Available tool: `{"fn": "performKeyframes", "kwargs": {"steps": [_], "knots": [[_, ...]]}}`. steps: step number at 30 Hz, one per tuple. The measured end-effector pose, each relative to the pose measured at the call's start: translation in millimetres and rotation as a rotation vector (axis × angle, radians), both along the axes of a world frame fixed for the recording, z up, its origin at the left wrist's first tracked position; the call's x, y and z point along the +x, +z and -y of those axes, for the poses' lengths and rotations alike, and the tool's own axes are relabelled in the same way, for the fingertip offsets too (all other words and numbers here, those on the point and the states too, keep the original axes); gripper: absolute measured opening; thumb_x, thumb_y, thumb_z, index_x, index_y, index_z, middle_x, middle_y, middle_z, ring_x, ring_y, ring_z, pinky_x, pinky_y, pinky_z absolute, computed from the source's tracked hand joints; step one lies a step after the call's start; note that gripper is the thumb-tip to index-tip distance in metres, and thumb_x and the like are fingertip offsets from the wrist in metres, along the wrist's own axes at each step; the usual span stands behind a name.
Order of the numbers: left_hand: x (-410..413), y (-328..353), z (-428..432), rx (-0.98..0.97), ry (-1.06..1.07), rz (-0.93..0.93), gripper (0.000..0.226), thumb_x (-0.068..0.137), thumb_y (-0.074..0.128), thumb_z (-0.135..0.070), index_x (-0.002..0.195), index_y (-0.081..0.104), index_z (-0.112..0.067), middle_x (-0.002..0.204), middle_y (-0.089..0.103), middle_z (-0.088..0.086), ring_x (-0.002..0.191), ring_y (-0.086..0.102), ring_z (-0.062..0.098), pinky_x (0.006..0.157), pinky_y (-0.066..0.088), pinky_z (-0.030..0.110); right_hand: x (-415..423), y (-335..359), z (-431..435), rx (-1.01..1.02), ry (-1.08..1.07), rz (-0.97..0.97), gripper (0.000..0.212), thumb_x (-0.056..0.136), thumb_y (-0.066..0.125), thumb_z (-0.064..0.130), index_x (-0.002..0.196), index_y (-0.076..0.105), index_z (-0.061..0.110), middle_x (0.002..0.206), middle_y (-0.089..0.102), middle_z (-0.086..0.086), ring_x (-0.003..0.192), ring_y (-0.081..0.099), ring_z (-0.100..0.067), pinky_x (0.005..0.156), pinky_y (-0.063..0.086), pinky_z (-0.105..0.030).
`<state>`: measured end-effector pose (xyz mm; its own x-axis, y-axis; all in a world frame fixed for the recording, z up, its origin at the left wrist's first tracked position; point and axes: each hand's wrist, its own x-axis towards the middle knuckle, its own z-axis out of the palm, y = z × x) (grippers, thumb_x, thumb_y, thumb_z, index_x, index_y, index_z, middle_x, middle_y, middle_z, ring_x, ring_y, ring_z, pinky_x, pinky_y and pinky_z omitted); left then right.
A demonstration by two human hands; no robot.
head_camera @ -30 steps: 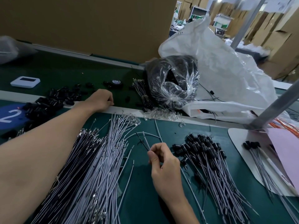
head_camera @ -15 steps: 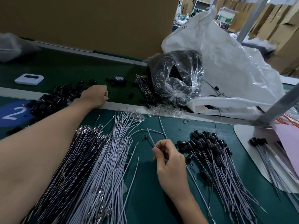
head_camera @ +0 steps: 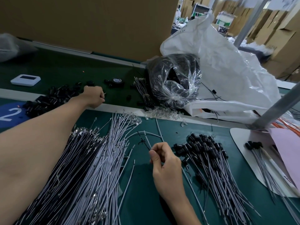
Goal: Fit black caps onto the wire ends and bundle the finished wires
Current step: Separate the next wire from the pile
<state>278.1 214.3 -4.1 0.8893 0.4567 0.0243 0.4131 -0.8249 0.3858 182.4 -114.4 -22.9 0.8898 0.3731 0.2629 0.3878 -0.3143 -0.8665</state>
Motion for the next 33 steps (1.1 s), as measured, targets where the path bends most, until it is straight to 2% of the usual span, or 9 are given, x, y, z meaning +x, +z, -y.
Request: {"fn": "performKeyframes", "kwargs": {"steps": [3,9,13,20,24,27,29,31,33], "knots": [[-2,-4,-2,-0.041,0.039,0.113,0.003,0.094,0.057,-0.007,0.096,0.059,-0.008,0.111,0.06,0.015,0.121,0.043,0.037,0.101,0.035,0.042,0,1,0,0.007,0.004,-0.004,0.021,0.096,0.057,0.012,0.081,0.055,0.026,0.065,0.058,0.005,0.063,0.053,-0.01,0.056,0.04,-0.013],[-7,-1,-2,-0.027,-0.005,0.154,0.007,0.091,0.06,0.0,0.097,0.063,-0.001,0.109,0.063,0.021,0.105,0.056,0.034,0.088,0.044,0.04,1,0,1,0.017,-0.005,-0.005,0.022,0.096,0.057,0.011,0.081,0.054,0.025,0.064,0.058,0.006,0.063,0.054,-0.009,0.057,0.04,-0.012],[-11,13,24,-0.116,-0.06,0.284,0.012,0.092,0.062,-0.006,0.104,0.063,-0.004,0.112,0.063,0.012,0.107,0.057,0.026,0.09,0.041,0.029,5,-1,1,0.118,-0.044,-0.085,0.016,0.097,0.055,0.014,0.083,0.056,0.021,0.069,0.06,0.004,0.057,0.05,-0.003,0.056,0.041,-0.017],[-54,42,147,-0.35,-0.49,0.049,0.014,0.088,0.07,-0.016,0.087,0.063,-0.029,0.092,0.065,-0.009,0.087,0.062,0.007,0.081,0.049,0.023,15,3,10,0.363,-0.229,-0.109,0.012,0.098,0.055,0.017,0.087,0.056,0.017,0.07,0.059,-0.001,0.062,0.051,-0.013,0.065,0.04,-0.035],[-80,24,194,-0.347,-0.543,0.009,0.021,0.09,0.067,-0.013,0.11,0.062,-0.018,0.101,0.062,-0.006,0.093,0.058,0.01,0.083,0.043,0.018,18,4,10,0.376,-0.275,-0.078,0.01,0.098,0.055,0.016,0.088,0.056,0.018,0.071,0.06,-0.004,0.062,0.052,-0.015,0.065,0.043,-0.037],[-95,16,209,-0.29,-0.502,0.049,0.019,0.091,0.063,-0.003,0.108,0.07,-0.008,0.101,0.064,0.006,0.088,0.055,0.012,0.072,0.035,0.005,17,7,12,0.35,-0.265,-0.068,0.01,0.098,0.055,0.016,0.089,0.056,0.016,0.071,0.061,-0.002,0.062,0.054,-0.015,0.066,0.046,-0.039],[-104,18,216,-0.254,-0.436,0.148,0.018,0.09,0.064,-0.005,0.105,0.072,-0.012,0.1,0.059,0.005,0.094,0.053,0.016,0.082,0.038,0.011,17,13,14,0.344,-0.248,-0.068,0.01,0.098,0.056,0.016,0.088,0.057,0.017,0.074,0.064,-0.003,0.064,0.055,-0.015,0.066,0.046,-0.038],[-113,19,223,-0.182,-0.329,0.243,0.018,0.091,0.065,-0.013,0.105,0.072,-0.022,0.108,0.06,0.0,0.109,0.046,0.018,0.1,0.035,0.032,19,20,18,0.315,-0.245,-0.016,0.011,0.097,0.057,0.015,0.086,0.058,0.017,0.078,0.065,-0.004,0.066,0.054,-0.015,0.066,0.046,-0.037],[-124,20,230,-0.227,-0.227,0.364,0.017,0.09,0.066,-0.016,0.102,0.071,-0.028,0.112,0.064,-0.004,0.114,0.047,0.017,0.1,0.035,0.038,22,26,24,0.281,-0.25,0.052,0.01,0.095,0.059,0.014,0.086,0.059,0.016,0.077,0.061,0.002,0.062,0.049,-0.011,0.063,0.043,-0.033]]}}
